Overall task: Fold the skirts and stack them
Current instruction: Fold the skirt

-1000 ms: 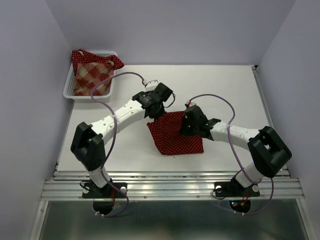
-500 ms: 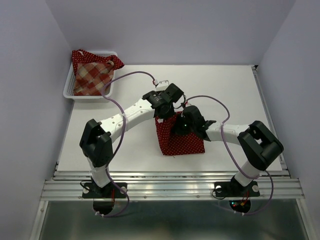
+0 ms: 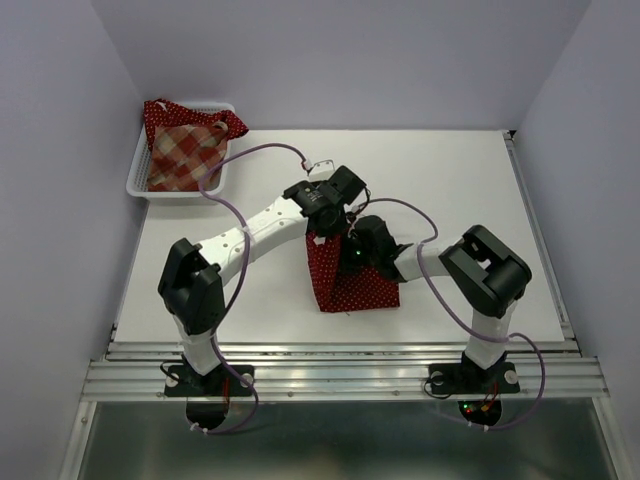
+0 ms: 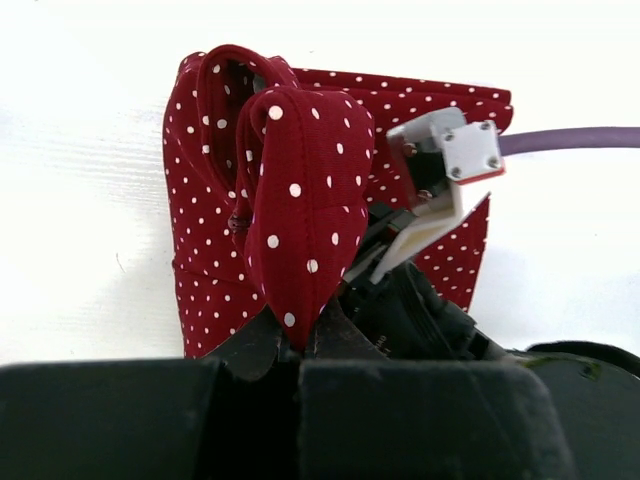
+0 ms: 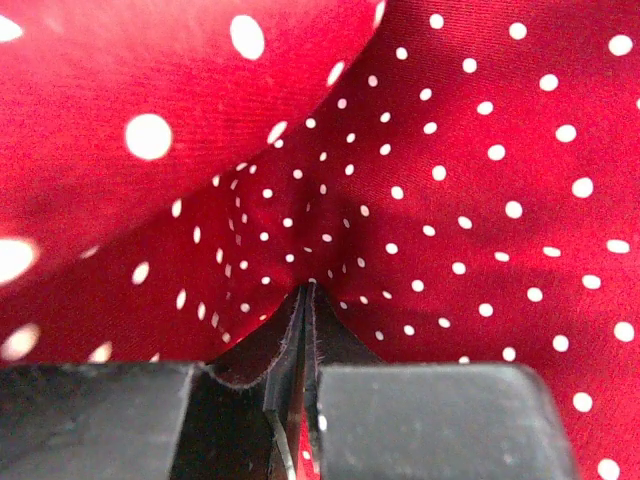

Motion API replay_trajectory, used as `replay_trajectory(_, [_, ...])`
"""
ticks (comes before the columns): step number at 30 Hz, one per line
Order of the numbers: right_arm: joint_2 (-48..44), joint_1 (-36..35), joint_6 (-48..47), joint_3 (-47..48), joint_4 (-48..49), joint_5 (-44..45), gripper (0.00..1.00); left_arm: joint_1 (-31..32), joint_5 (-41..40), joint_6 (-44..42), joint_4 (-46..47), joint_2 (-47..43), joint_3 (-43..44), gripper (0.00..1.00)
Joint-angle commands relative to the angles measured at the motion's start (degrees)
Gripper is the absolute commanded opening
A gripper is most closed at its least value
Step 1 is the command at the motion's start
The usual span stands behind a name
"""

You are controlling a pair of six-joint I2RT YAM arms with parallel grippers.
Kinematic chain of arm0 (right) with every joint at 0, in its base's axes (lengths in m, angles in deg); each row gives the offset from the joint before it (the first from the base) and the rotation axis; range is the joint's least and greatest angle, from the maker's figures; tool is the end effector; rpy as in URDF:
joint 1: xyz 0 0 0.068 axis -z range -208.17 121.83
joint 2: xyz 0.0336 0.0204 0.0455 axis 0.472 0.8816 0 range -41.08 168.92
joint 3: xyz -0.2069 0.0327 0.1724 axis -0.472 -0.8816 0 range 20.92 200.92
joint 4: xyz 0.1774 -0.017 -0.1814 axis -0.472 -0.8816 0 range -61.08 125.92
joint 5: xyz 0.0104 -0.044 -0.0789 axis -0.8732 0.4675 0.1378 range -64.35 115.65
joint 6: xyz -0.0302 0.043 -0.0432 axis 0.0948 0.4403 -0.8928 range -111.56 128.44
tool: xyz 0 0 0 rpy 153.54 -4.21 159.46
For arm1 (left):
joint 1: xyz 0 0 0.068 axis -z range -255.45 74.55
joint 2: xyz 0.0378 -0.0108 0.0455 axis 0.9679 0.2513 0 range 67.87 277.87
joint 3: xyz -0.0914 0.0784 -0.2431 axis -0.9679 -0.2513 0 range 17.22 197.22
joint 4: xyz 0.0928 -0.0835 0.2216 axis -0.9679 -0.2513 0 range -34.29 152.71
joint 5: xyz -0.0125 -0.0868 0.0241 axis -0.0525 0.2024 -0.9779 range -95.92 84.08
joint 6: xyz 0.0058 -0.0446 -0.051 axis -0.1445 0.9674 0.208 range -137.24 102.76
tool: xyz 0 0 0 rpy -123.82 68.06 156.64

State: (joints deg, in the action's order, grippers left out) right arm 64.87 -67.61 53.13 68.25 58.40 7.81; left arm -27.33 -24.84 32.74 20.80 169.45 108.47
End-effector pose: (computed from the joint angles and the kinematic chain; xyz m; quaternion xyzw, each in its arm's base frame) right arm 0.2741 0.2471 0.1201 -0.0299 0.8831 0.4024 0.2395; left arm 0.2762 -0.2813 0.2876 -0.0683 0.9324 -0.1391 0.3266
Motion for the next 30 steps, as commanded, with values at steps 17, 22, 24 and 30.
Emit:
replay_trajectory(17, [-25.26, 6.82, -6.89, -4.87, -22.21, 18.47, 0.13, -0.39, -0.42, 0.30, 2.71, -5.17, -2.47, 0.00])
replay_trajectory(22, [-24.22, 11.75, -9.61, -6.55, -26.96, 15.65, 0.13, -0.13, -0.16, -0.14, 2.01, -3.50, 0.34, 0.00])
replay_trajectory(24, [-22.56, 12.98, -9.97, -7.07, -26.96, 14.25, 0.13, -0.04, 0.11, -0.23, 2.36, -3.14, 0.52, 0.00])
replay_trajectory(30, [-16.40, 12.99, -11.38, -7.51, -26.96, 14.94, 0.11, 0.40, 1.34, -0.93, 2.54, -0.42, 3.85, 0.00])
